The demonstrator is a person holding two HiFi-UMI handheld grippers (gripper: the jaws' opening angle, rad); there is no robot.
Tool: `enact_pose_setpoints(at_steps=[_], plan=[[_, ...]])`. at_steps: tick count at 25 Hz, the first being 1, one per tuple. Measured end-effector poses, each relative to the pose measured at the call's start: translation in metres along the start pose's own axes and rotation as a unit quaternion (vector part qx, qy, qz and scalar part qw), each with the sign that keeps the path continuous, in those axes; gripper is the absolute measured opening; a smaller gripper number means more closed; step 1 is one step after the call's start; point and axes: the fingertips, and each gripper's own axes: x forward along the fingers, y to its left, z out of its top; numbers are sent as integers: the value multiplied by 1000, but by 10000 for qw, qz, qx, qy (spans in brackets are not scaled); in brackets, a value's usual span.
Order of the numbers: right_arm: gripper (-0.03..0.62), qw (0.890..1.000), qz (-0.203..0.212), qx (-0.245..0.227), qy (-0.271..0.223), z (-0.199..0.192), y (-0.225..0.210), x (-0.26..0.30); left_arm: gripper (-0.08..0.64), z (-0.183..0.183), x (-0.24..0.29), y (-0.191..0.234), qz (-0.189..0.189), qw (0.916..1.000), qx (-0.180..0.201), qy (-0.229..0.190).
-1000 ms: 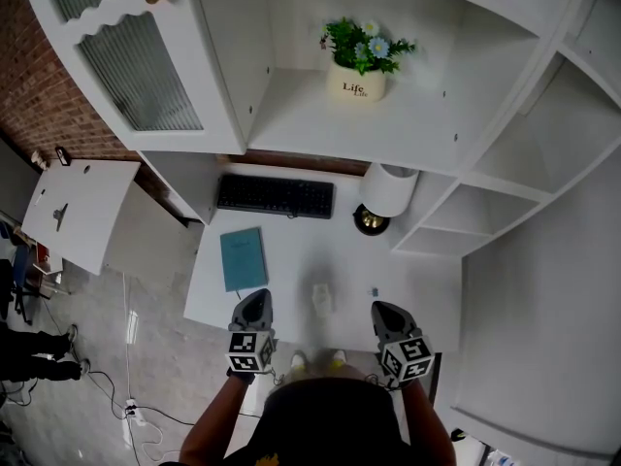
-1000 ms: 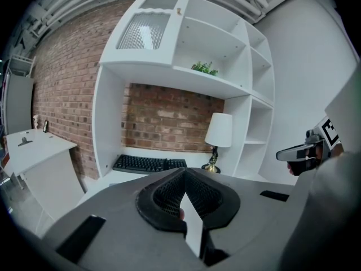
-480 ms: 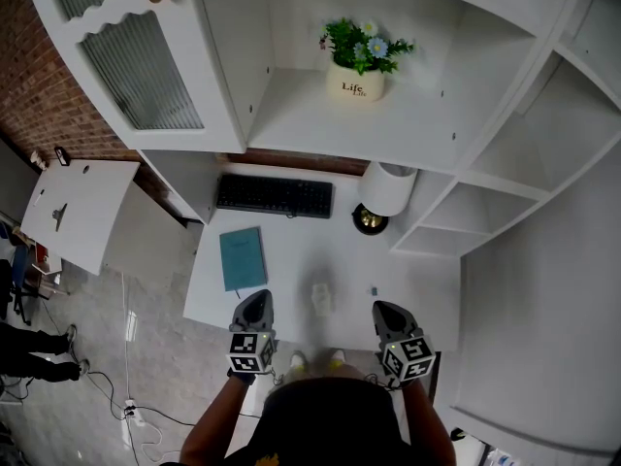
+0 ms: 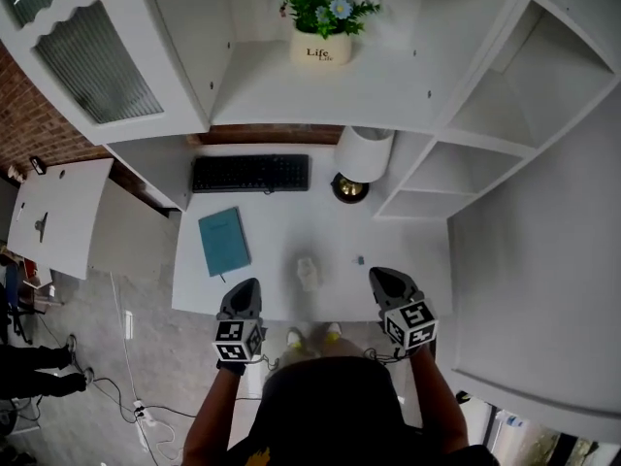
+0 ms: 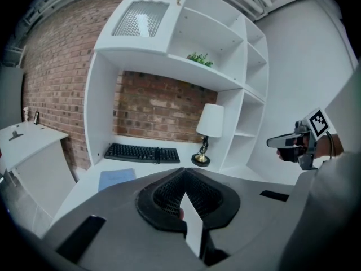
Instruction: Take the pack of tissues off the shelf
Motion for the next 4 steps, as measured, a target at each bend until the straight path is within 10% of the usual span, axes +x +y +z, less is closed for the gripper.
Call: enact_pose_setpoints(at_steps=[4], plan=[[2,9975,486,-513,17,27,-8,24,17,3,5,6,-73,9999,106,-47]])
